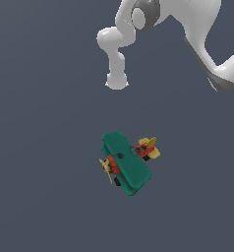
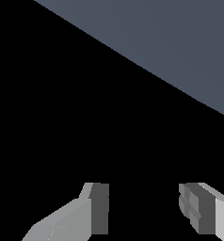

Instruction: Pick up the object and move it to a goal position.

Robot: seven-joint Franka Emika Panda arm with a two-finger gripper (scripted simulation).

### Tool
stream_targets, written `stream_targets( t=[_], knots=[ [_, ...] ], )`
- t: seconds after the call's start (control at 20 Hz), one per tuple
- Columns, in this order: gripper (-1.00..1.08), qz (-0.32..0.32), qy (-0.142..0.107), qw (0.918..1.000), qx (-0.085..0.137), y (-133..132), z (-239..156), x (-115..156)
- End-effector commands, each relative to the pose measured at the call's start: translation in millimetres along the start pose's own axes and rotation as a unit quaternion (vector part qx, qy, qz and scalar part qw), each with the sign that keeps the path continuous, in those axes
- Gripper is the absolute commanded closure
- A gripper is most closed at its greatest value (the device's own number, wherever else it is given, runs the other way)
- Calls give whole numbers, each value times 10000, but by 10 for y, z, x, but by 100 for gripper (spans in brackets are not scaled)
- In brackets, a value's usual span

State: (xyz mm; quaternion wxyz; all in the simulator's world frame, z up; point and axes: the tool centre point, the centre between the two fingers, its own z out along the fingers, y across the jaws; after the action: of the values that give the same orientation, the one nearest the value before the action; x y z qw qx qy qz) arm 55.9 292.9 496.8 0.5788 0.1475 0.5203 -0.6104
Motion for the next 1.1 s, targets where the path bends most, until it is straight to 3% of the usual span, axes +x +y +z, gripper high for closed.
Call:
stream_targets(
  t=[0.0, 0.5, 1.05],
  knots=[
    [-20, -319, -74, 9995, 5, 164, -30, 137],
    [-20, -1554, -272, 9875, -4, 780, -104, 764],
    [-20, -2848, -341, 9580, -60, 1363, -116, 1573]
  ],
)
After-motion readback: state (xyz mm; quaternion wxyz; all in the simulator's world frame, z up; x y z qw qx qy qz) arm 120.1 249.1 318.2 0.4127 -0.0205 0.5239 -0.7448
